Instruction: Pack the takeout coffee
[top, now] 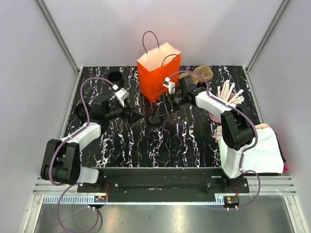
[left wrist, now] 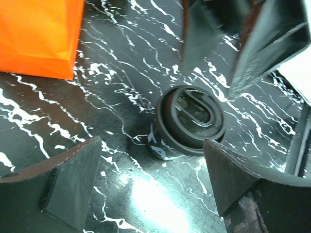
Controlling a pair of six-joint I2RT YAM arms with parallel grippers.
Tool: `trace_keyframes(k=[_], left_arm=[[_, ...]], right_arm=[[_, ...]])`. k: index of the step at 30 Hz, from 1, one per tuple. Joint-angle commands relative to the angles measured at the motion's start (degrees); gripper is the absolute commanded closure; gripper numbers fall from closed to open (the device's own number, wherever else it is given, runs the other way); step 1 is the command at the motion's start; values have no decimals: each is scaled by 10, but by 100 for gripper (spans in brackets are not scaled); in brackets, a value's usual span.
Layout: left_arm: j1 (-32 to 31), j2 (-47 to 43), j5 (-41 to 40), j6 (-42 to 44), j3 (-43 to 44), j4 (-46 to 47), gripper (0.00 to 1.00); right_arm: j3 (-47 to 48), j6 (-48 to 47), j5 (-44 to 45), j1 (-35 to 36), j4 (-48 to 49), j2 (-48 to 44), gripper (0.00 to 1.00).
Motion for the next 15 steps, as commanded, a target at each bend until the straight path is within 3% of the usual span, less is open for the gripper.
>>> trace_keyframes(k=[1, 15], left_arm=[[1, 7, 40, 9, -1, 15, 12], [0, 38, 42, 7, -7, 18, 14]], right_arm=[[-4, 19, -18, -4, 24, 27, 8], [-12, 49, -39, -4, 50, 50, 16]])
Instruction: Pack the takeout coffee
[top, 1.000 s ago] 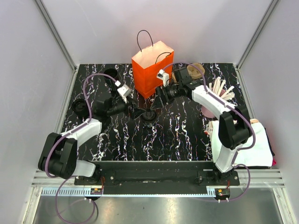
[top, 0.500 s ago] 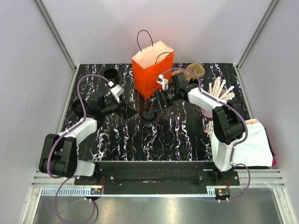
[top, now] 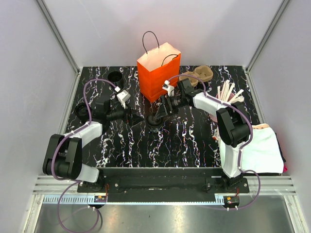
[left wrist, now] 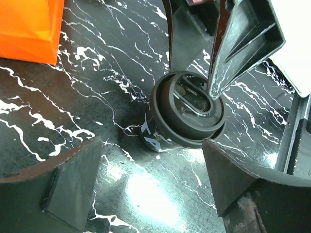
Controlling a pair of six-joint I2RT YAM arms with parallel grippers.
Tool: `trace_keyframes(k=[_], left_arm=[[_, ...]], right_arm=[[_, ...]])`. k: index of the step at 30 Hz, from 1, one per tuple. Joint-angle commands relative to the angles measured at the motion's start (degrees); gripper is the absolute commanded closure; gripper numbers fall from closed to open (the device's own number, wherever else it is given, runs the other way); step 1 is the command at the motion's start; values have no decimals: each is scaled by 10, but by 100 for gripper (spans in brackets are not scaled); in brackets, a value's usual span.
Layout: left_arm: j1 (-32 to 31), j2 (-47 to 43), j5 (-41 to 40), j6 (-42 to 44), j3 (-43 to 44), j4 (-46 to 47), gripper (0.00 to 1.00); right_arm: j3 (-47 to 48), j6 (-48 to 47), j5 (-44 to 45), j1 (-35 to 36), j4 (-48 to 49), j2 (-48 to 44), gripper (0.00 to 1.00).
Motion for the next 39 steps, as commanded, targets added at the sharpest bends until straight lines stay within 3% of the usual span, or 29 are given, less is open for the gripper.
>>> trace_keyframes(k=[1, 10, 24, 30, 39], left_arm=[[0, 12, 16, 4, -5, 24, 13], [-6, 25, 13, 0, -7, 32, 14], [-22, 47, 8, -15, 3, 30, 14], [-16, 61, 36, -66, 1, 69, 13], [-14, 49, 24, -56, -5, 69, 14]], right_arm=[[-5, 20, -21, -2, 30, 5, 18], [-10, 31, -17, -2, 40, 13, 26], [-18, 40, -7, -3, 44, 16, 53], [-26, 43, -3, -3, 50, 7, 55], [-37, 50, 8, -1, 65, -27, 58]])
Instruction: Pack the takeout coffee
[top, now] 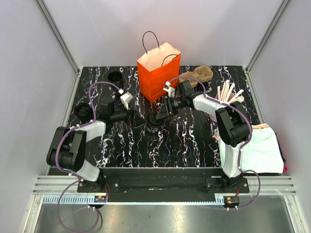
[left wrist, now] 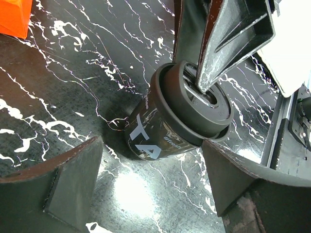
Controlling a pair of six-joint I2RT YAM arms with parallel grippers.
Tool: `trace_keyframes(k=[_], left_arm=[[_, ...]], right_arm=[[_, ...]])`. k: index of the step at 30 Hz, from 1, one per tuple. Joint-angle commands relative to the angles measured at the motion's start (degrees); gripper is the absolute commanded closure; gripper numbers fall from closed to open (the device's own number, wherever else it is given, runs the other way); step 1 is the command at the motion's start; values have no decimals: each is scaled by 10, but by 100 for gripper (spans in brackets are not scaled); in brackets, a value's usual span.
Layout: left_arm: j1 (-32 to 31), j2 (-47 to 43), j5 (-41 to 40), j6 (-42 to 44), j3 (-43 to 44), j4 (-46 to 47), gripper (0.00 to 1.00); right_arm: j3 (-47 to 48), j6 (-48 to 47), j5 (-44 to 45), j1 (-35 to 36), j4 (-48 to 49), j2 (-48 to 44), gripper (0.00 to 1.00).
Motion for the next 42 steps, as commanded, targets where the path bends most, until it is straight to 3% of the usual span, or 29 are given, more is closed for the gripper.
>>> trace_keyframes(k=[1, 13, 29, 42], left_arm=[[3, -13, 13, -2, -1, 36, 14], [8, -30, 21, -3, 6, 25, 13], [-1, 95, 44, -125, 102, 48, 15], [-6, 167, 69, -193, 99, 122, 34]], right_arm=[[-11, -3, 26, 0, 11, -36, 59], [-18, -14, 95, 7, 12, -84, 67], [-19, -27, 151, 8, -4, -75, 67], [-10, -23, 147, 9, -9, -58, 67]])
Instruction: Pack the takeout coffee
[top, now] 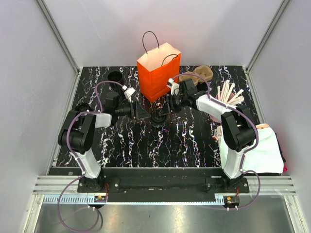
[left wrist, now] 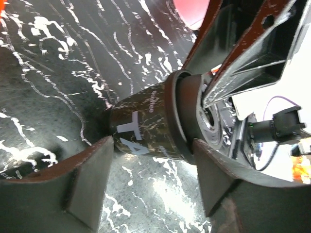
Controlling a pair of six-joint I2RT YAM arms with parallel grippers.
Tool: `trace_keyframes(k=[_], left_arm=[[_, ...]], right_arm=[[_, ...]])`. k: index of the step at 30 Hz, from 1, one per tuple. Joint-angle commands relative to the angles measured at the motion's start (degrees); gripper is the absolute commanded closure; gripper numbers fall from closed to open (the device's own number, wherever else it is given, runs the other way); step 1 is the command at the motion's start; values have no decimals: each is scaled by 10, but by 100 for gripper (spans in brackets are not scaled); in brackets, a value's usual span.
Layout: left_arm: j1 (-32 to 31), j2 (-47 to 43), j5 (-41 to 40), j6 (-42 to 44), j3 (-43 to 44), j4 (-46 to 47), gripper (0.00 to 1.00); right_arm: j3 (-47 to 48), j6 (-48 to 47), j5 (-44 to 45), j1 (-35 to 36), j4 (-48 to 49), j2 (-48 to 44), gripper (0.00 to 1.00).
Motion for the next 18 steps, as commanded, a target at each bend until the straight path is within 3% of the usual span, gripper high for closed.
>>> trace_keyframes(k=[1, 3, 15, 18], left_arm=[[-4, 26, 15, -24, 17, 47, 36], [-4, 38, 22, -36, 20, 54, 42], [-6, 50, 22, -47, 14, 57, 50], [-6, 45, 20, -57, 13, 65, 56]], right_arm=[[11, -13, 19, 6, -6, 0, 67], [11, -14, 21, 5, -7, 2, 67], [2, -17, 35, 5, -8, 8, 71], [-7, -18, 38, 5, -1, 3, 72]])
